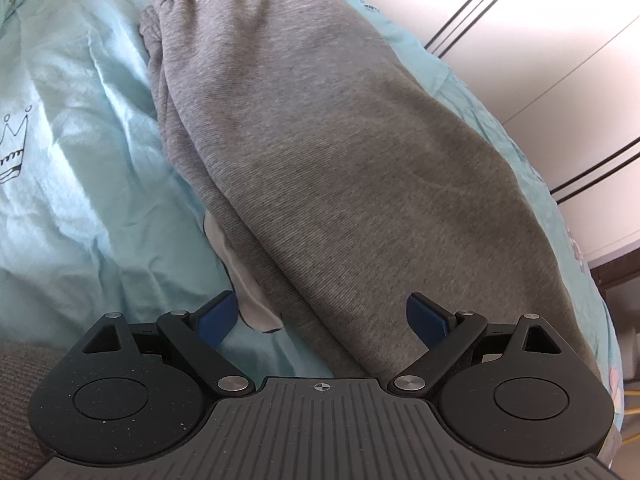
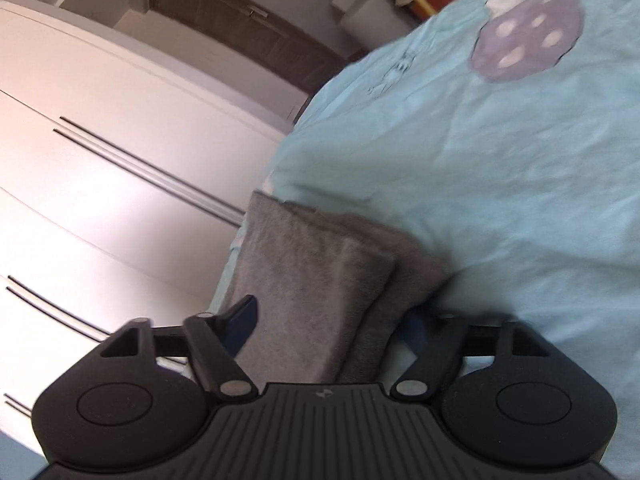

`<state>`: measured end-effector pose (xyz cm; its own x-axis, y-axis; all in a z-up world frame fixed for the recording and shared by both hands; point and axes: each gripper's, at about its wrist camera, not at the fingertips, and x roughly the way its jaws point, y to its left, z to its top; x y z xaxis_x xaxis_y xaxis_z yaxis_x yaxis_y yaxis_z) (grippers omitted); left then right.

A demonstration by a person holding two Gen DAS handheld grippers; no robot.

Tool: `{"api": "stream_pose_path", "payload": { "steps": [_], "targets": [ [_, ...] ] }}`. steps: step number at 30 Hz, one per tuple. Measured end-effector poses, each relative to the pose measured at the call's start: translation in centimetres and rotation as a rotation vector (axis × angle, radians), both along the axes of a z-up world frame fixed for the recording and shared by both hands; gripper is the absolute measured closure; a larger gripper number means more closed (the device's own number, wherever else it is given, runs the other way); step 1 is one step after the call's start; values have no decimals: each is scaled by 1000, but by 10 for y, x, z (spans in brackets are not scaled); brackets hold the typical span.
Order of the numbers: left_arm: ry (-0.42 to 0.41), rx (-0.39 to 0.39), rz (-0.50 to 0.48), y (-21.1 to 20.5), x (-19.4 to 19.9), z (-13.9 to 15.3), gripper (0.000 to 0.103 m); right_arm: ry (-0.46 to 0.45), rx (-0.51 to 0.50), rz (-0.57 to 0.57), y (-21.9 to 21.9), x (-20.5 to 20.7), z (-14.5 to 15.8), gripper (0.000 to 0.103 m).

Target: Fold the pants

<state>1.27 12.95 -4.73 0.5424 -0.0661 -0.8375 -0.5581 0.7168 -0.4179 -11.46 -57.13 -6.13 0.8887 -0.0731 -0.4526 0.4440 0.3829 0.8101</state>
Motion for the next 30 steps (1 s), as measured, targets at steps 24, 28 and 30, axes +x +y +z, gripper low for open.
{"api": "stream_pose_path", "payload": {
  "steps": [24,28,30],
  "targets": [
    [-190,-52,-54,10,-43,46,8,104,-527,143,100,81,140,93],
    [-284,-110,-33,34,-66,71,8,30,-858,451,217,127,188,93],
    [-313,-77,-34,44,-77,82,8,-13,-960,656,285,145,185,93]
  ]
}}
